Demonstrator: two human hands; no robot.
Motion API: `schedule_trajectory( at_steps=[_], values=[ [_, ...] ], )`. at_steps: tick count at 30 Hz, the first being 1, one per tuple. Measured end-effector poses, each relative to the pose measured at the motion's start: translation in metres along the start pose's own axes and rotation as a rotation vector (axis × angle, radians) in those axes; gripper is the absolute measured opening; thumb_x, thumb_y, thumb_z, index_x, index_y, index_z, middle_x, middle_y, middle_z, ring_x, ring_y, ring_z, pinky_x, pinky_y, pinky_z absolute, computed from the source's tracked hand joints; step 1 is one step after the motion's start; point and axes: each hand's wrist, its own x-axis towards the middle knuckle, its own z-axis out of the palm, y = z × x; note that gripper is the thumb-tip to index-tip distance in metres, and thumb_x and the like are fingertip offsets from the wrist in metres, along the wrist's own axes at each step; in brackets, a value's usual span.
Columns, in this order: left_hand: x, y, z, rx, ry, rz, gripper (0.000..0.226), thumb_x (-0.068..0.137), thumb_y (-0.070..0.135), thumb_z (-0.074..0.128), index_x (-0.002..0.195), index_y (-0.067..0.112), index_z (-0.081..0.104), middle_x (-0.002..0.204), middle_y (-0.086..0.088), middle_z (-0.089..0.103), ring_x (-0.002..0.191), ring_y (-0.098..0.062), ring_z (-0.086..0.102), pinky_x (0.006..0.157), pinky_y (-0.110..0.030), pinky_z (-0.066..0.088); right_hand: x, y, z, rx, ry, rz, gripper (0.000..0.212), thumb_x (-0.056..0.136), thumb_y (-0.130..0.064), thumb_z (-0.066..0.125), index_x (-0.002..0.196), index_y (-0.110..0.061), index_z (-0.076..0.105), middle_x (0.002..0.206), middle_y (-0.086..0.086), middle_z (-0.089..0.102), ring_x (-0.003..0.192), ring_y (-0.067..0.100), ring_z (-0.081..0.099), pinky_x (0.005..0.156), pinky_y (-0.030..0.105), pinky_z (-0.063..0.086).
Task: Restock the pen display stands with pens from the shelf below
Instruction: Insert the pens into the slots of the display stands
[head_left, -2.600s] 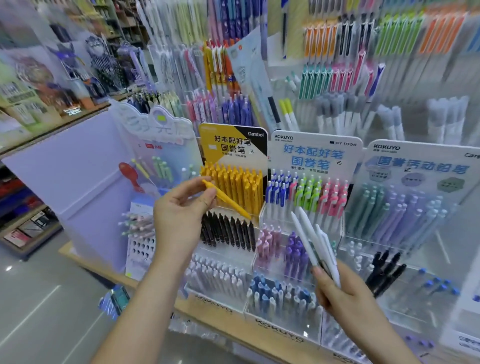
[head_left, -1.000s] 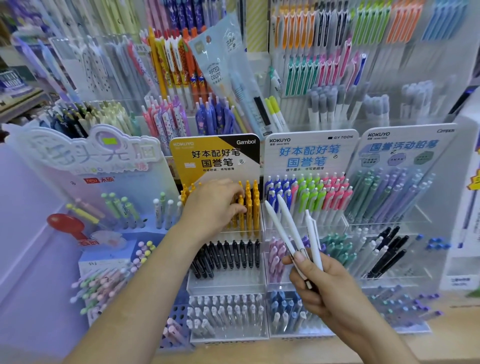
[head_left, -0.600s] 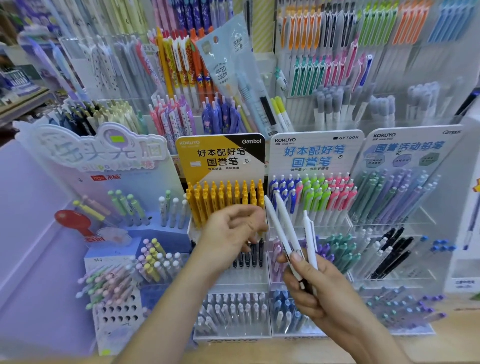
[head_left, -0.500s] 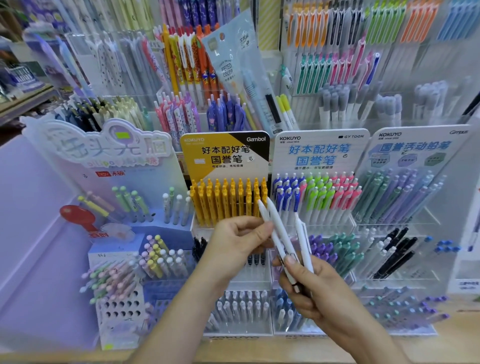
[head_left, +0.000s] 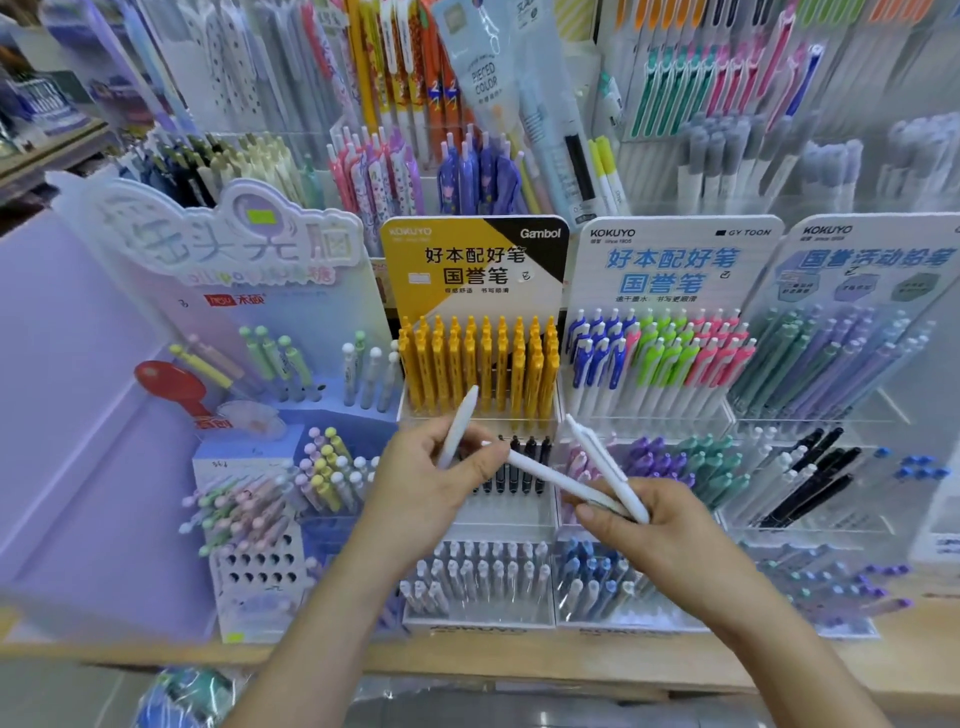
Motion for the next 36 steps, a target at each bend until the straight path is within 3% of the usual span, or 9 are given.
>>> schedule_trajectory(
  at_steps=[3,7,9,14,19,24,27,32,36],
  values=[
    [-0.008,-0.012,-0.007,-0.074,0.059,-0.097,0.002,0.079,0.015,0.075,0.078,0.015,0.074,0.067,0.009,0.069,0.059,-0.001,0.059,0.056,-0.015,0.047,0.0,-0.005,-0.001,0.083,0.018,-0.009,0.01,0.089,-0.015,0.067,0.098,-0.016,0.073,0.051,-0.009,0.048,0.042,0.006,0.035,0.042,0.017,0.033],
    [-0.023,-0.034,-0.013,-0.046,0.057,-0.193,0.007,0.081,0.012,0.073,0.075,0.014,0.074,0.066,0.002,0.071,0.049,-0.004,0.052,0.049,-0.015,0.041,0.002,-0.006,0.004,0.467,0.077,-0.046,0.018,0.082,-0.014,0.064,0.097,-0.006,0.069,0.067,0.014,0.062,0.037,0.01,0.024,0.036,0.018,0.022],
    [-0.031,-0.046,-0.012,-0.036,0.054,-0.246,0.008,0.082,0.011,0.072,0.074,0.012,0.074,0.063,0.004,0.07,0.048,0.0,0.052,0.049,-0.012,0.04,0.002,-0.007,0.013,0.479,0.103,-0.063,0.022,0.082,-0.02,0.062,0.096,-0.005,0.069,0.072,0.018,0.066,0.036,0.01,0.024,0.036,0.017,0.023],
    [-0.048,-0.085,-0.012,0.035,0.07,-0.299,0.01,0.082,0.016,0.074,0.077,0.025,0.074,0.073,0.008,0.073,0.07,-0.004,0.064,0.063,-0.017,0.049,0.0,0.004,0.039,0.211,0.201,-0.099,0.008,0.087,-0.017,0.067,0.086,-0.014,0.074,0.073,0.006,0.069,0.046,0.001,0.048,0.045,0.013,0.038],
    [-0.063,-0.12,-0.022,0.214,0.213,-0.24,0.026,0.082,0.017,0.075,0.075,0.04,0.067,0.08,0.011,0.069,0.075,0.004,0.062,0.069,-0.019,0.048,0.002,0.029,0.06,0.008,0.151,-0.063,0.003,0.085,-0.018,0.073,0.082,-0.019,0.073,0.05,-0.012,0.056,0.041,0.003,0.04,0.044,0.013,0.033],
    [-0.067,-0.131,-0.02,0.312,0.216,-0.18,0.014,0.083,0.02,0.074,0.082,0.035,0.073,0.08,0.012,0.064,0.078,-0.001,0.059,0.073,-0.027,0.049,0.01,0.057,0.09,-0.288,0.151,-0.055,0.011,0.081,-0.028,0.078,0.078,-0.029,0.067,0.064,-0.003,0.066,0.05,0.008,0.051,0.053,0.027,0.043],
    [-0.069,-0.134,-0.021,0.292,0.226,-0.183,0.007,0.084,0.021,0.073,0.088,0.026,0.077,0.078,0.009,0.067,0.075,-0.007,0.062,0.073,-0.034,0.053,0.015,0.067,0.105,-0.377,0.15,-0.061,0.012,0.082,-0.03,0.077,0.081,-0.021,0.069,0.069,0.002,0.068,0.059,0.017,0.058,0.061,0.035,0.051],
    [-0.073,-0.133,-0.022,0.27,0.254,-0.218,0.027,0.084,0.023,0.073,0.076,0.048,0.065,0.072,0.007,0.071,0.069,-0.015,0.066,0.071,-0.039,0.056,0.023,0.077,0.121,-0.521,0.126,-0.086,0.025,0.085,-0.038,0.074,0.086,-0.013,0.073,0.066,0.004,0.067,0.062,0.023,0.061,0.063,0.04,0.051],
    [-0.075,-0.132,-0.023,0.278,0.237,-0.239,0.032,0.084,0.025,0.073,0.073,0.052,0.061,0.067,0.012,0.069,0.062,-0.011,0.066,0.07,-0.038,0.056,0.026,0.083,0.131,-0.592,0.103,-0.084,0.026,0.087,-0.04,0.07,0.089,-0.014,0.072,0.073,0.002,0.068,0.067,0.021,0.062,0.064,0.035,0.049]
  ],
)
